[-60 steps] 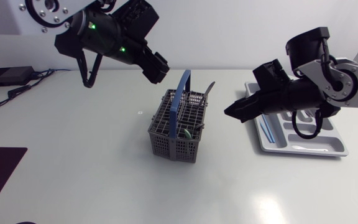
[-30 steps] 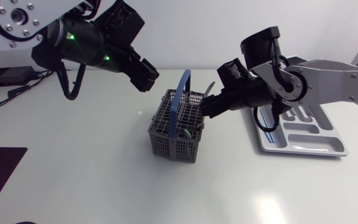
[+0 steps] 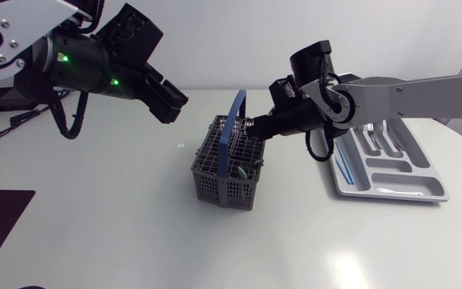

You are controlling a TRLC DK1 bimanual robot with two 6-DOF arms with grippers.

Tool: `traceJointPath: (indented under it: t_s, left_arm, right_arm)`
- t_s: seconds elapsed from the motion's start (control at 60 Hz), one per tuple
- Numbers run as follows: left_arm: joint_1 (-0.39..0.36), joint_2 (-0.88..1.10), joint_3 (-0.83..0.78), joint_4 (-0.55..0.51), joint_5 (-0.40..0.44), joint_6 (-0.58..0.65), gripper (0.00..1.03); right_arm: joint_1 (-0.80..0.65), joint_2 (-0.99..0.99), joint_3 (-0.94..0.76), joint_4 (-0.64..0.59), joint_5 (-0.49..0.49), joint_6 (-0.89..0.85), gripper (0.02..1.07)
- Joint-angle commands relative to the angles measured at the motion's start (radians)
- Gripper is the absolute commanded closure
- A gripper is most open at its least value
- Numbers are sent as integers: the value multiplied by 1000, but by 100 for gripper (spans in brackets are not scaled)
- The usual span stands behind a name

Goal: Unload the cutlery basket into the drawer organizer.

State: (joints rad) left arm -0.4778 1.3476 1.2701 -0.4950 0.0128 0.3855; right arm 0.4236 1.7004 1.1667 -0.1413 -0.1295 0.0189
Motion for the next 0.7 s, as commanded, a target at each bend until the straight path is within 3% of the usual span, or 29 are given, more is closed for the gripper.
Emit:
traceJointPath:
  t_s: [0.0,0.183,0.45,0.683]
  left_arm:
    - [8,-28,-25,15,-8,-19,5]
    - [7,-34,-32,18,-8,-28,5]
    - [-24,-21,-15,-2,-2,-54,5]
    - [-8,48,83,-103,139,13,5]
  right_arm:
    - [3,27,17,19,7,39,68]
    - [-6,36,10,25,8,52,92]
    - [-6,35,5,23,2,50,99]
    - [-11,-4,4,8,-1,46,100]
